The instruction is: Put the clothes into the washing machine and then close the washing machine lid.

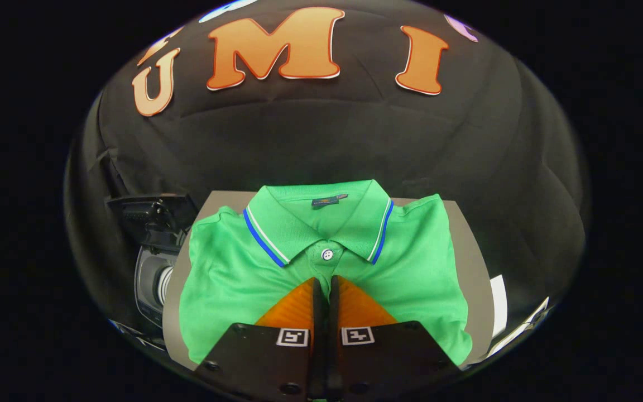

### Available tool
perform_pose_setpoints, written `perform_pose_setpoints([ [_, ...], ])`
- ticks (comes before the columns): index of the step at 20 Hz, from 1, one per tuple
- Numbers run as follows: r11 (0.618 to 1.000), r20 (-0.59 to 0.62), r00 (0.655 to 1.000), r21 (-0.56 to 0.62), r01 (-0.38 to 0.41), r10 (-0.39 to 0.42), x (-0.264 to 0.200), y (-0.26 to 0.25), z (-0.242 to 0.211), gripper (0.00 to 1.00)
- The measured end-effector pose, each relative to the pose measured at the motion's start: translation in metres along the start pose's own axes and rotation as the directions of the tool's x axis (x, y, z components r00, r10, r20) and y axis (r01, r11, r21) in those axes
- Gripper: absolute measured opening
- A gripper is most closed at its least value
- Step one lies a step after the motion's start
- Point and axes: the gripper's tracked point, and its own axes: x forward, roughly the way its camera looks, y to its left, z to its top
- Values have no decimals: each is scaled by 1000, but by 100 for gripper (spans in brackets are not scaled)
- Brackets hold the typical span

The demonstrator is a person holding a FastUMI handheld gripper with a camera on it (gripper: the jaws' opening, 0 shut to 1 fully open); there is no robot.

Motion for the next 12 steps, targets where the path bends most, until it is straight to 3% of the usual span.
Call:
perform_pose_setpoints([
  [6,997,109,992,43,-65,60,-13,-1,12,8],
  [12,991,271,957,54,-123,104,-39,0,36,8],
])
